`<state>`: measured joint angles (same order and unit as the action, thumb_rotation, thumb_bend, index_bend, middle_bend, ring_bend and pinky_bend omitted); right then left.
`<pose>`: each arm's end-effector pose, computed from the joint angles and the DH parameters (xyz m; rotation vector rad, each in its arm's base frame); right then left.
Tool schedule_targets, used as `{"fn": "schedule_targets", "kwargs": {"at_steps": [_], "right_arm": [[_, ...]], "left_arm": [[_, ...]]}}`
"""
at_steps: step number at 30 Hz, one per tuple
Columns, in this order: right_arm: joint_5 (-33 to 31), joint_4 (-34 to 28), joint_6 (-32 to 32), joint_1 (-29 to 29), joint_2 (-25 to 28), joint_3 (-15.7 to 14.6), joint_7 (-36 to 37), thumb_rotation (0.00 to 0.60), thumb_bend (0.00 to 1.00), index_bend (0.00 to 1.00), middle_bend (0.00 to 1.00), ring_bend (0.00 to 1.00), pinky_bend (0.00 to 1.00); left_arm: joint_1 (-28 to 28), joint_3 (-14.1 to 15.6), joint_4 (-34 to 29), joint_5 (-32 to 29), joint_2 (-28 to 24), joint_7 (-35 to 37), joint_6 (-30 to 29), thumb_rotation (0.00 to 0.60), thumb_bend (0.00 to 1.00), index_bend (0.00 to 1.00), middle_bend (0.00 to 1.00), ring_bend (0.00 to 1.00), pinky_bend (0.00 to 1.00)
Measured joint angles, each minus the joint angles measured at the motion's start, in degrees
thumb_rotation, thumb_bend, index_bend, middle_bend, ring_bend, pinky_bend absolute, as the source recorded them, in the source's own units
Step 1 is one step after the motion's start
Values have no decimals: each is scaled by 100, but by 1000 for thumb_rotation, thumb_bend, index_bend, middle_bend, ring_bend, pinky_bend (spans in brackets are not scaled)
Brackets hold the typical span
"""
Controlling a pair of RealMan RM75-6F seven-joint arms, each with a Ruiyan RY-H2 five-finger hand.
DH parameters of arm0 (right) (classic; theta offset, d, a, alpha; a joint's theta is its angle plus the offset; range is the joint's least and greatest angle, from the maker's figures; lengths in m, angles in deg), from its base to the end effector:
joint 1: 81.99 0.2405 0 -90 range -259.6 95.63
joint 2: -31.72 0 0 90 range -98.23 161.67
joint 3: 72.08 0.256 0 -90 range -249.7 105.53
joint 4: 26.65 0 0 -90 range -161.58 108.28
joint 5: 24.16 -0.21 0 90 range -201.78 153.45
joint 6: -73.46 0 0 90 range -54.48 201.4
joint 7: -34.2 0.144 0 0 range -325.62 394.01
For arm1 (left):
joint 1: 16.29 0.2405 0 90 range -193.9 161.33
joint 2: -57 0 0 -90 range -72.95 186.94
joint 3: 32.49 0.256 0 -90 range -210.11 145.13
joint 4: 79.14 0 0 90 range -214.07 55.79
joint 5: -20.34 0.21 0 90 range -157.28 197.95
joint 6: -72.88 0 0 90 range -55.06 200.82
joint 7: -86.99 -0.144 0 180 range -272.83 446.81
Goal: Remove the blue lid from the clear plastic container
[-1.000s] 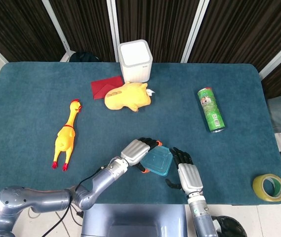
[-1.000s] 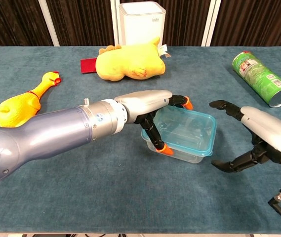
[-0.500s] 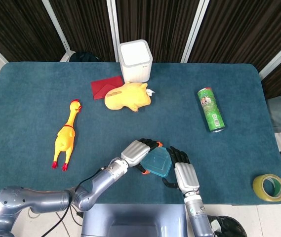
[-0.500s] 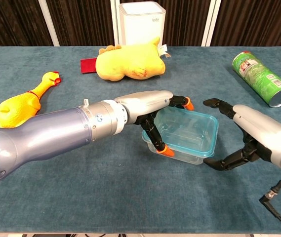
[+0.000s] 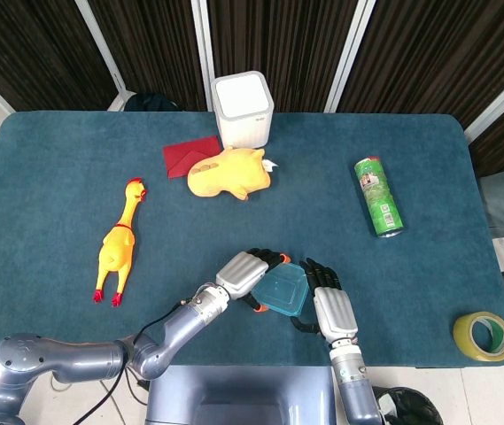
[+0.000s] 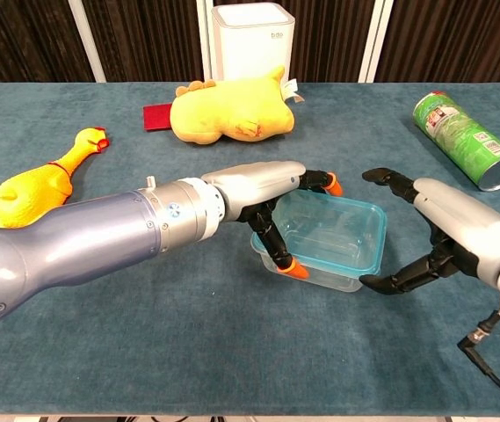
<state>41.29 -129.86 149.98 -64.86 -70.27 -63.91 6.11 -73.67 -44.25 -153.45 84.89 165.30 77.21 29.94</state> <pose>-0.1470 -0.2145 -0.0376 1.3982 -1.3913 1.0600 -0.0269 0.3133 -0.1339 -2.2234 -1.1518 -1.0851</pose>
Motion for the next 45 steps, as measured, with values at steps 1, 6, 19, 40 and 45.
{"fn": "schedule_targets", "kwargs": {"at_steps": [1, 6, 19, 40, 45], "right_arm": [[-14, -11, 3, -3, -1, 6, 11, 600, 322, 0, 0, 0, 0], [-53, -25, 43, -3, -16, 48, 30, 600, 322, 0, 0, 0, 0], [64, 171, 218, -22, -123, 150, 271, 600, 323, 0, 0, 0, 0], [321, 449, 355, -54, -235, 213, 670, 600, 322, 0, 0, 0, 0], [300, 452, 359, -52, -246, 233, 667, 600, 322, 0, 0, 0, 0]], "left_arm": [[-3, 3, 2, 0, 1, -9, 5, 600, 119, 211, 291, 279, 441], [-12, 5, -13, -5, 6, -14, 26, 600, 119, 211, 291, 279, 470], [-85, -4, -69, -41, -99, -31, 209, 600, 119, 213, 299, 288, 496], [-312, -54, -175, -321, -191, -254, 417, 600, 131, 259, 356, 382, 606], [-308, 34, -158, -327, -200, -310, 431, 600, 131, 262, 361, 391, 617]]}}
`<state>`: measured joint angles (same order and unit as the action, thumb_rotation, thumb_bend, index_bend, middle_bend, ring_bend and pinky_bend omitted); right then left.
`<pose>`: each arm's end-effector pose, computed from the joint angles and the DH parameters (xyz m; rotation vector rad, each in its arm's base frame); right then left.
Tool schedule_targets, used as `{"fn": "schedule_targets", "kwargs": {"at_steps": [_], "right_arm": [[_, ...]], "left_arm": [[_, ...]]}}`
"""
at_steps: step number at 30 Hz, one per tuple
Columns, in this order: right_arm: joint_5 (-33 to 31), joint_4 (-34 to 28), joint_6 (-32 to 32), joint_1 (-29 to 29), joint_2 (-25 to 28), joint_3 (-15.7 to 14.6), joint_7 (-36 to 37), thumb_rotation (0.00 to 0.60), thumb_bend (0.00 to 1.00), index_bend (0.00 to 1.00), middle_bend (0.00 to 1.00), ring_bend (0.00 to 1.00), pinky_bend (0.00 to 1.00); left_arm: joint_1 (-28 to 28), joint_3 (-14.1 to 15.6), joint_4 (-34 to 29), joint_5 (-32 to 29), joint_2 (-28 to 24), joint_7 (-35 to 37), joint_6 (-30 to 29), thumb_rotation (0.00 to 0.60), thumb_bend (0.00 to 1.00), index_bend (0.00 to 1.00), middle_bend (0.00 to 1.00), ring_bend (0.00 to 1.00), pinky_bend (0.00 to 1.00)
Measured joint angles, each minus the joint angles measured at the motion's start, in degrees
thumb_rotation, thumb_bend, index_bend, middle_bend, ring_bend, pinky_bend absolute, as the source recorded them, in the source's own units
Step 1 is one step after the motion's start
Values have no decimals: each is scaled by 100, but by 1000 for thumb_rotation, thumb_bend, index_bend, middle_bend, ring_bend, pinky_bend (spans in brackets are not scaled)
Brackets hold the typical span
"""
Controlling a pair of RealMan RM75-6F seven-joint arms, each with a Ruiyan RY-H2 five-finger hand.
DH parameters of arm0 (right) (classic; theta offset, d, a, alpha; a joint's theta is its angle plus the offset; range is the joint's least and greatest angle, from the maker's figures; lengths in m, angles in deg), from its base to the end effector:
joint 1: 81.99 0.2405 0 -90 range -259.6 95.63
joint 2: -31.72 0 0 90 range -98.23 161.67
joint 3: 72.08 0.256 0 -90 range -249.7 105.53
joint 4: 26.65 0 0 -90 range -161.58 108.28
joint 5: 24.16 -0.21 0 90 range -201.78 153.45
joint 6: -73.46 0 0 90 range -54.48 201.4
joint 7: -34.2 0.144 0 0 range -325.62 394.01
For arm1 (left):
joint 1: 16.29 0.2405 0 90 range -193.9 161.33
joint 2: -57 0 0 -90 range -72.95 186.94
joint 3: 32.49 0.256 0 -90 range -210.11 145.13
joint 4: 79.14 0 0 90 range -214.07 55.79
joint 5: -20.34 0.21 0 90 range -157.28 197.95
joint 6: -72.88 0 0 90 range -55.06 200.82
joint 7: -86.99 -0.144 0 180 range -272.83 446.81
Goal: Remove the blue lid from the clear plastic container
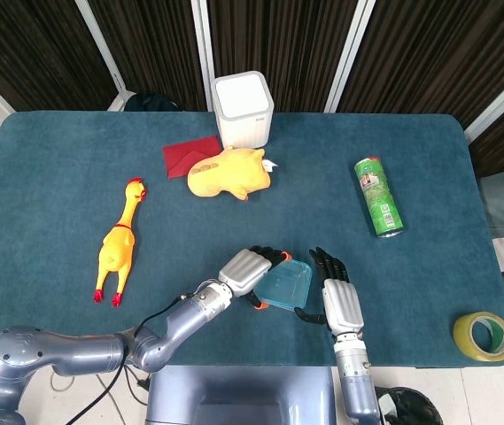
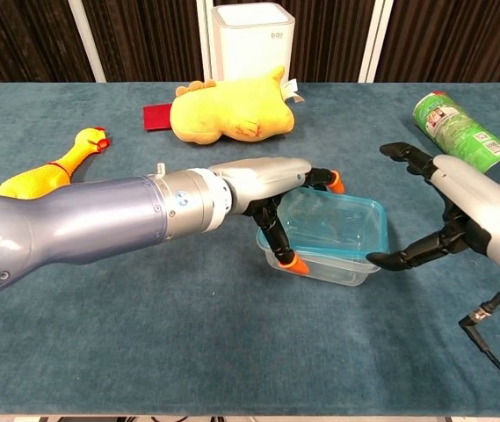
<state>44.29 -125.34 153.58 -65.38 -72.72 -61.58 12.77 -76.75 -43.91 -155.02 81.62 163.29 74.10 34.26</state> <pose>-0.1523 -0.2264 -0.0325 1.2480 -1.3775 1.1742 -0.0201 0.3136 -0.1345 -2.3190 -1.1074 -0.9959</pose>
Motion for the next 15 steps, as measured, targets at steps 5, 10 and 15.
{"fn": "schedule_targets", "kwargs": {"at_steps": [5, 10, 15], "right_arm": [[-29, 6, -5, 7, -5, 33, 0, 600, 322, 0, 0, 0, 0], [-77, 23, -45, 14, 20, 36, -11, 600, 322, 0, 0, 0, 0], [-54, 69, -59, 4, 44, -2, 20, 600, 323, 0, 0, 0, 0]], "left_arm": [[16, 13, 12, -18, -6, 16, -21, 600, 131, 262, 353, 385, 609], [28, -61, -27, -44, -15, 124, -52, 600, 131, 262, 340, 372, 597], [35, -109, -89, -34, -50, 227, -58, 600, 131, 262, 340, 372, 597]]}}
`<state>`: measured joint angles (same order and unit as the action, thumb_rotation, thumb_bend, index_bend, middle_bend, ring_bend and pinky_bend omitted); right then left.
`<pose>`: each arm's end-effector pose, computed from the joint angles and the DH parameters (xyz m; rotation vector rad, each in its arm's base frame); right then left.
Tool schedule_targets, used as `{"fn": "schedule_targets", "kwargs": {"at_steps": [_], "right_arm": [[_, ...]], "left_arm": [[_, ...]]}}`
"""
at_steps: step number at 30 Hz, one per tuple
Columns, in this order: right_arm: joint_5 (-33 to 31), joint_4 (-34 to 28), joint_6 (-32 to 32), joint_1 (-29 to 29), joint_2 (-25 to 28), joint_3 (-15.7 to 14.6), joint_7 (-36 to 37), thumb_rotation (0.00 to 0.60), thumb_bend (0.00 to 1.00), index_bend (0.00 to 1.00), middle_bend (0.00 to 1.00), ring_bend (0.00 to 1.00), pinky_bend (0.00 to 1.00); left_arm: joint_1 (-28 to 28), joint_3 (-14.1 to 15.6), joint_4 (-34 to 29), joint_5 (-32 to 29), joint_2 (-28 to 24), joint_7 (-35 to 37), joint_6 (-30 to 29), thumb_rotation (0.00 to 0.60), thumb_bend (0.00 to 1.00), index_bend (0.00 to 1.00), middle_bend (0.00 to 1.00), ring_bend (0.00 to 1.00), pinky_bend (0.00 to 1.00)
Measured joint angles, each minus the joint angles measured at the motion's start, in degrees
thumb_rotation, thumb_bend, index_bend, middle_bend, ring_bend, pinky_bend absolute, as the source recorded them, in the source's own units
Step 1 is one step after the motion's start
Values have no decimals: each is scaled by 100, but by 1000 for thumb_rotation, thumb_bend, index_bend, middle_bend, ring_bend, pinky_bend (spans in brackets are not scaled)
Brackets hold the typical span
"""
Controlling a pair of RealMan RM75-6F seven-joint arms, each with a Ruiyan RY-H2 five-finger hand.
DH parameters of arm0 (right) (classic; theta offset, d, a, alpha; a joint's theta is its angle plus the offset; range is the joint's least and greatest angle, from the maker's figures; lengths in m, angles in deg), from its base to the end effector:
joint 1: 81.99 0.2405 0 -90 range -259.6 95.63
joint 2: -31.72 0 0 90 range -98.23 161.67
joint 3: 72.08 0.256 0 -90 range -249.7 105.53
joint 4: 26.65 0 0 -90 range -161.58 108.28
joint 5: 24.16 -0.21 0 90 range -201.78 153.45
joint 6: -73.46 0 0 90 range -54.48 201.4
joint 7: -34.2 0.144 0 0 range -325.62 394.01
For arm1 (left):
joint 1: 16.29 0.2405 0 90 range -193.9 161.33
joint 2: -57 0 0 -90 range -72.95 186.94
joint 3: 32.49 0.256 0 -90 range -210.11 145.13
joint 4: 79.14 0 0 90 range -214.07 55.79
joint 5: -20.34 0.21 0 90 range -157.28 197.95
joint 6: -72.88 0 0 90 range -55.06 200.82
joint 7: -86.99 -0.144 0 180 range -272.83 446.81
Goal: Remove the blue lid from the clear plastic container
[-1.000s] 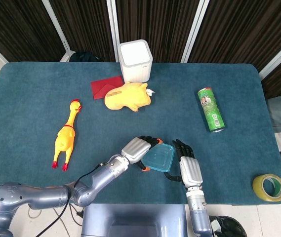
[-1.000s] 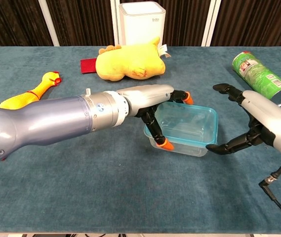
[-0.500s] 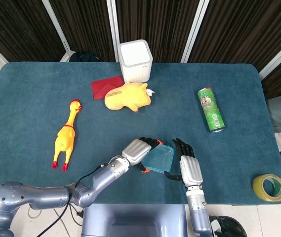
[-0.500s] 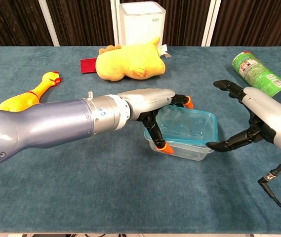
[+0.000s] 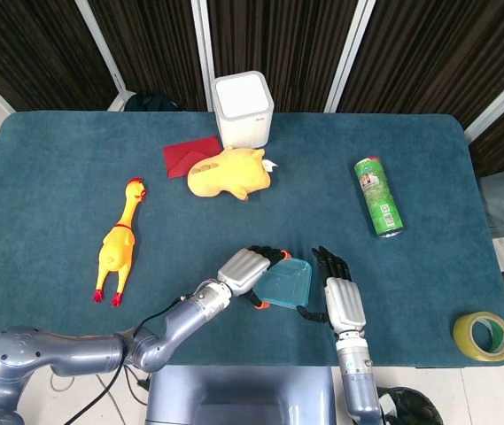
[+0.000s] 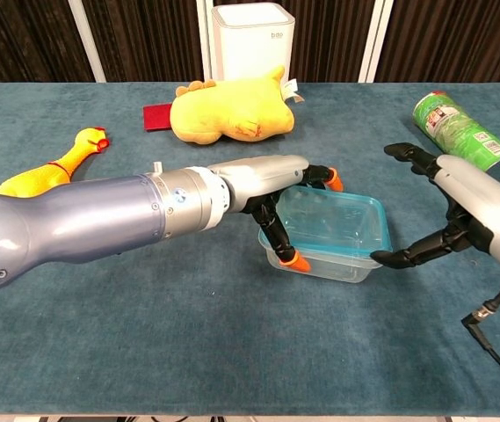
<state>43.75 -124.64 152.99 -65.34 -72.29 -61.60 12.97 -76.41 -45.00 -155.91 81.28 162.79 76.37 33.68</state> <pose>-0.1574 -0.2276 -0.0333 1.2548 -1.3764 1.1546 -0.0166 0.3166 -0.1289 -2.2778 -1.1743 -1.0404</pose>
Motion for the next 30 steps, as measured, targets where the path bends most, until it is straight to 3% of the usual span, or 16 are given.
{"fn": "schedule_targets", "kwargs": {"at_steps": [30], "right_arm": [[807, 721, 229, 16, -198, -168, 414, 600, 322, 0, 0, 0, 0]], "left_arm": [[-132, -121, -248, -360, -285, 333, 368, 600, 131, 260, 341, 372, 598]]}}
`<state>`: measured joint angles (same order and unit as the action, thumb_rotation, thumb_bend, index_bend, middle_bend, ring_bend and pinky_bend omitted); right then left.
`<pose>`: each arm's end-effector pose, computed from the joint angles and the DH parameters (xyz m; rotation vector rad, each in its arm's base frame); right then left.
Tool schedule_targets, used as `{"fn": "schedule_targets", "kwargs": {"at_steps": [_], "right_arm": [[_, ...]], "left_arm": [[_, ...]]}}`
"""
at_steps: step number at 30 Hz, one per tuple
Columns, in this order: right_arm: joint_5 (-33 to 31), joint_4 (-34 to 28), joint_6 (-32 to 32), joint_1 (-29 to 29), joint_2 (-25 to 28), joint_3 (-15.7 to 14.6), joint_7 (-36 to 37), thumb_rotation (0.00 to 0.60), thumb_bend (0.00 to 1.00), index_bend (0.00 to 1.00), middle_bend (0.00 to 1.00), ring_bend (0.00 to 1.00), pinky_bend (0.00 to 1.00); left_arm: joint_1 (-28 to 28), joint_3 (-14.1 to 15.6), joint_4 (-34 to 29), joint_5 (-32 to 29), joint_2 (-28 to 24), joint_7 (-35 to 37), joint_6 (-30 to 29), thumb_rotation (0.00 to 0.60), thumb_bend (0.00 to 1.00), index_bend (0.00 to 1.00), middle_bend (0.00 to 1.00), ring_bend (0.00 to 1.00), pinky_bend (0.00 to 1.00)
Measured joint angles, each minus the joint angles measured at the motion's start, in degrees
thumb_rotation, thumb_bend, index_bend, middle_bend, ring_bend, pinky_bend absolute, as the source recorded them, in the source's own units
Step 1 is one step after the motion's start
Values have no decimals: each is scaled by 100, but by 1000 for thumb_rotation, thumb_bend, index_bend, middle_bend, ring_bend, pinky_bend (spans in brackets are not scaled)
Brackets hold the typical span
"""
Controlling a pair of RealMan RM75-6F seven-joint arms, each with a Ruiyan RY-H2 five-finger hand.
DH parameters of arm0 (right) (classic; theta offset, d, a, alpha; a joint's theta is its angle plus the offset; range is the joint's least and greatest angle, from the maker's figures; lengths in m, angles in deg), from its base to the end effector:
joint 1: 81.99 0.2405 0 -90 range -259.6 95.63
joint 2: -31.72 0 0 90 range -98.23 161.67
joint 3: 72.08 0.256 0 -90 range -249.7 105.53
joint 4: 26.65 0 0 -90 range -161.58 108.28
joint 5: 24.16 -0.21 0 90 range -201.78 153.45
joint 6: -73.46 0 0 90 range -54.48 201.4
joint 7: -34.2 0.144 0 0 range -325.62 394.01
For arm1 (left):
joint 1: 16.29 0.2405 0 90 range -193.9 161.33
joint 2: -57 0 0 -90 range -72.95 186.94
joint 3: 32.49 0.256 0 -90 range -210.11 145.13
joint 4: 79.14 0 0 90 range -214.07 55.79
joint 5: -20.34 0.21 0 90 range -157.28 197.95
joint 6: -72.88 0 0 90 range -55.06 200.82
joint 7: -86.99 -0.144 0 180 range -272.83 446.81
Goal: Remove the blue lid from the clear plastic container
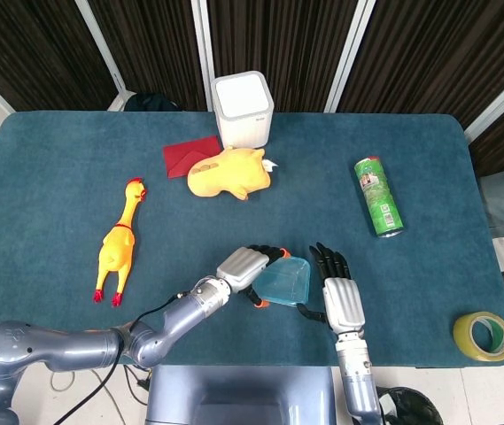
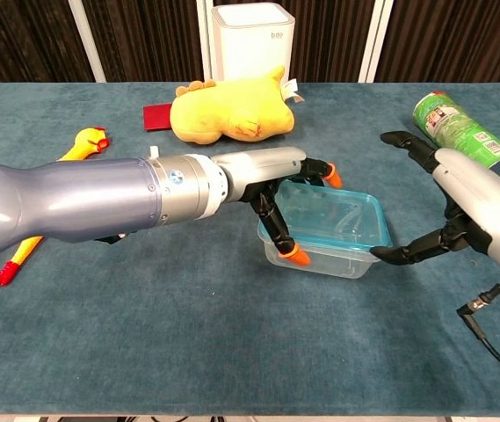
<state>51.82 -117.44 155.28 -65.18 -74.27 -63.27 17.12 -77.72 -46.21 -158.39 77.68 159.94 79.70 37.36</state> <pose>-0.1601 -0.2281 -0.0377 1.2905 -1.2427 1.2396 -0.0124 0.3210 -0.1205 -2.2750 -1.3097 -1.0214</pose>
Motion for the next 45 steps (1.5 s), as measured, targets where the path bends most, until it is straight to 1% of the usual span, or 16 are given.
{"fn": "schedule_targets", "kwargs": {"at_steps": [8, 20, 28, 35, 38, 39, 41, 43, 45], "right_arm": [[26, 40, -9, -12, -52, -13, 41, 600, 321, 0, 0, 0, 0], [-40, -92, -11, -2, -86, 109, 6, 600, 322, 0, 0, 0, 0], [-167, -256, -19, 6, -100, 244, -8, 600, 322, 0, 0, 0, 0], [-300, -343, -58, 4, -86, 291, -85, 600, 322, 0, 0, 0, 0], [-322, -331, -77, -5, -60, 276, -86, 600, 322, 0, 0, 0, 0], [-319, -323, -77, -6, -53, 274, -77, 600, 322, 0, 0, 0, 0], [-295, -305, -73, -6, -44, 268, -69, 600, 322, 0, 25, 0, 0], [-259, -286, -66, -4, -35, 259, -59, 600, 322, 16, 119, 11, 0], [-223, -265, -55, -1, -22, 254, -43, 600, 322, 50, 187, 38, 0]], "left_arm": [[-48, 57, -30, -105, -11, 5, 72, 600, 131, 260, 342, 373, 599], [-67, 142, -40, -120, 29, 25, 52, 600, 131, 260, 345, 373, 601], [-72, 177, -52, -108, 14, 28, 22, 600, 131, 260, 346, 374, 602], [-79, 143, -54, -101, 26, 69, -22, 600, 131, 260, 346, 374, 601], [-89, 122, -41, -76, 21, 76, -48, 600, 131, 260, 344, 373, 586], [-92, 120, -37, -70, 18, 71, -55, 600, 131, 260, 341, 368, 567], [-96, 122, -21, -51, 10, 44, -88, 600, 131, 259, 330, 337, 504], [-97, 133, 1, -36, 4, -1, -137, 600, 131, 242, 302, 264, 439], [-93, 146, 16, -28, 2, -46, -189, 600, 131, 217, 278, 220, 411]]}}
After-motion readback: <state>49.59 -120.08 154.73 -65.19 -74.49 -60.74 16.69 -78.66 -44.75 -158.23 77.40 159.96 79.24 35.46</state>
